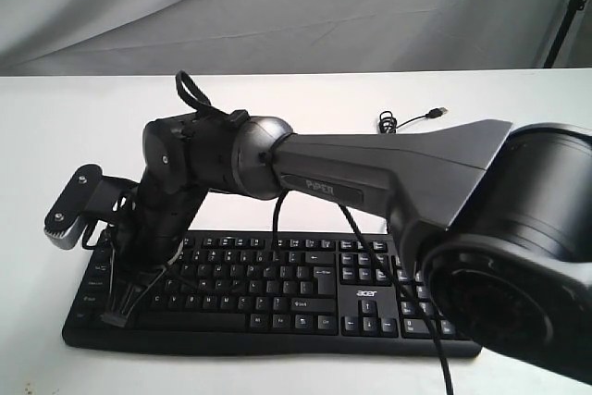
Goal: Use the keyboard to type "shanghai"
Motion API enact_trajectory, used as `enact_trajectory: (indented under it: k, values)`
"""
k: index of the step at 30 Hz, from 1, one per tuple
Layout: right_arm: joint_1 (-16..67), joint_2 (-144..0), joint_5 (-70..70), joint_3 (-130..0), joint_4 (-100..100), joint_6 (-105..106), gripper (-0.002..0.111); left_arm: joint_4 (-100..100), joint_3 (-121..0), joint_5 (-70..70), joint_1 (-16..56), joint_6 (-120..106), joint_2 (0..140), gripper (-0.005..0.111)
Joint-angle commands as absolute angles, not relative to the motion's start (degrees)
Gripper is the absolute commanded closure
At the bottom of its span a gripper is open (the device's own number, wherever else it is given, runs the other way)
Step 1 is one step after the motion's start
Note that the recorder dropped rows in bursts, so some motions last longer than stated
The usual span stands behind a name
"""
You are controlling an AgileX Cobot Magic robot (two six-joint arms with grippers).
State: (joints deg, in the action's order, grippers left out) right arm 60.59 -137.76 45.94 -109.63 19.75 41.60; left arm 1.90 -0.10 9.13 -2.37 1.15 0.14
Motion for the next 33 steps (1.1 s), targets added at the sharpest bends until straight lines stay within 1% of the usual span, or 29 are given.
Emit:
enact_trajectory:
  k: [1, 5, 8, 12, 17, 20, 25, 33]
  values:
    - [60.61, -135.02, 45.83, -109.09, 17.05, 41.34, 0.108, 1.79, 0.0, 8.82, -2.0, 1.31, 0.0, 0.107]
    - [60.61, -131.48, 47.64, -108.96, 12.92, 39.13, 0.108, 1.79, 0.0, 8.82, -2.0, 1.31, 0.0, 0.107]
    - [60.5, -127.12, 47.56, -104.88, 9.01, 36.77, 0.108, 1.79, 0.0, 8.82, -2.0, 1.31, 0.0, 0.107]
    - [58.53, -118.38, 41.38, -92.68, 8.18, 34.27, 0.108, 1.79, 0.0, 8.82, -2.0, 1.31, 0.0, 0.107]
    - [55.41, -108.33, 24.54, -72.61, 13.97, 35.54, 0.108, 1.79, 0.0, 8.82, -2.0, 1.31, 0.0, 0.107]
    - [54.74, -106.63, 21.39, -67.37, 16.55, 36.77, 0.108, 1.79, 0.0, 8.82, -2.0, 1.31, 0.0, 0.107]
    - [54.62, -109.29, 21.63, -68.26, 19.34, 38.42, 0.108, 1.79, 0.0, 8.82, -2.0, 1.31, 0.0, 0.107]
    - [54.86, -117.92, 26.72, -76.61, 26.79, 44.7, 0.108, 1.79, 0.0, 8.82, -2.0, 1.31, 0.0, 0.107]
